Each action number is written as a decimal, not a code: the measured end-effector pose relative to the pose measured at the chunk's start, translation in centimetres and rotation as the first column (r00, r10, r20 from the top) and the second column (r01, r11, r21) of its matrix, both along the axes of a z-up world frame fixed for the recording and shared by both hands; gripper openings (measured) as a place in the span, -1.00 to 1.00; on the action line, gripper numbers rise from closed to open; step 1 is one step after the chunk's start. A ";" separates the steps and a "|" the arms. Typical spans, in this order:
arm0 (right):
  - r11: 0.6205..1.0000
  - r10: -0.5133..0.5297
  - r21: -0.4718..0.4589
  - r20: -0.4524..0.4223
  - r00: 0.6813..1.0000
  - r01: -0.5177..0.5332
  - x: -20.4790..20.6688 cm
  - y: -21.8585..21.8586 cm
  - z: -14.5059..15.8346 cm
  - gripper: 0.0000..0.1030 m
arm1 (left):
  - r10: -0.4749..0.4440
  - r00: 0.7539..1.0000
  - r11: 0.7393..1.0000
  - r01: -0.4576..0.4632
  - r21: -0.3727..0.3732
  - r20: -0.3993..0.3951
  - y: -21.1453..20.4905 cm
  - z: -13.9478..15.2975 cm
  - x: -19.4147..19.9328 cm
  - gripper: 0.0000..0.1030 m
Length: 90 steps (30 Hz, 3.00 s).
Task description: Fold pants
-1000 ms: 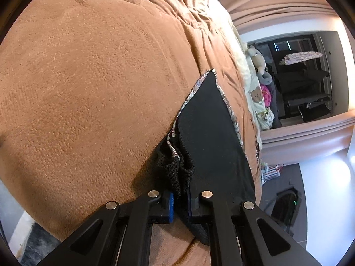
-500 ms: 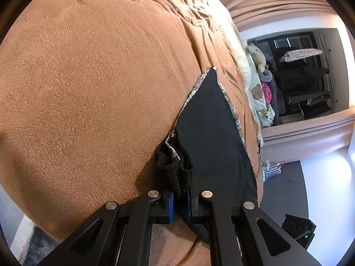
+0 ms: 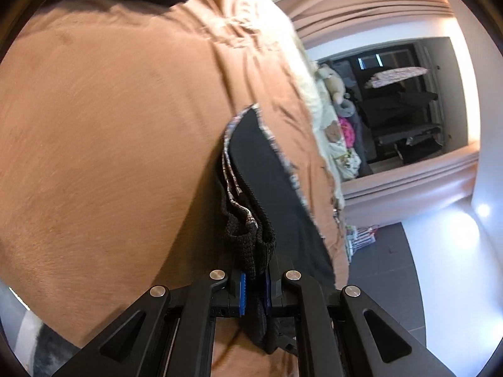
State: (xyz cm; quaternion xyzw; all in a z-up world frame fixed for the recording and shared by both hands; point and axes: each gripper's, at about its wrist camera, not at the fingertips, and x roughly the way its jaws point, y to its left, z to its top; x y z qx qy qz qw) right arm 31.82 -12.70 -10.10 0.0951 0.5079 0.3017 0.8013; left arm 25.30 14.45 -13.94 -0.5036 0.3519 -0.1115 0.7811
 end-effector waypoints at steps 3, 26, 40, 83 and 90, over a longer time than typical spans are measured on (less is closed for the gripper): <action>0.996 -0.082 0.024 0.024 0.996 0.081 0.3 -2.5 0.4 -1.00 | -0.008 1.000 1.000 0.008 0.002 0.024 -0.4 1.3 0.3 -0.84; 0.983 -0.146 0.109 -0.048 0.988 0.151 -0.1 -7.8 -2.7 -1.00 | -0.165 0.971 0.985 0.153 0.080 0.173 -6.8 10.2 4.2 -0.84; 0.925 -0.338 0.217 0.104 0.935 0.311 -5.4 -18.5 0.4 0.37 | -0.338 0.911 0.939 0.312 0.143 0.236 -15.6 15.1 7.4 -0.84; 0.856 -0.502 0.172 0.053 0.863 0.487 -13.0 -29.1 0.9 0.48 | -0.663 0.748 0.744 0.662 0.092 -0.029 -36.2 5.4 9.8 0.74; 0.863 -0.493 0.168 0.072 0.867 0.477 -11.8 -28.1 0.9 0.48 | -0.582 0.809 0.801 0.588 0.113 -0.085 -30.5 4.3 9.8 0.74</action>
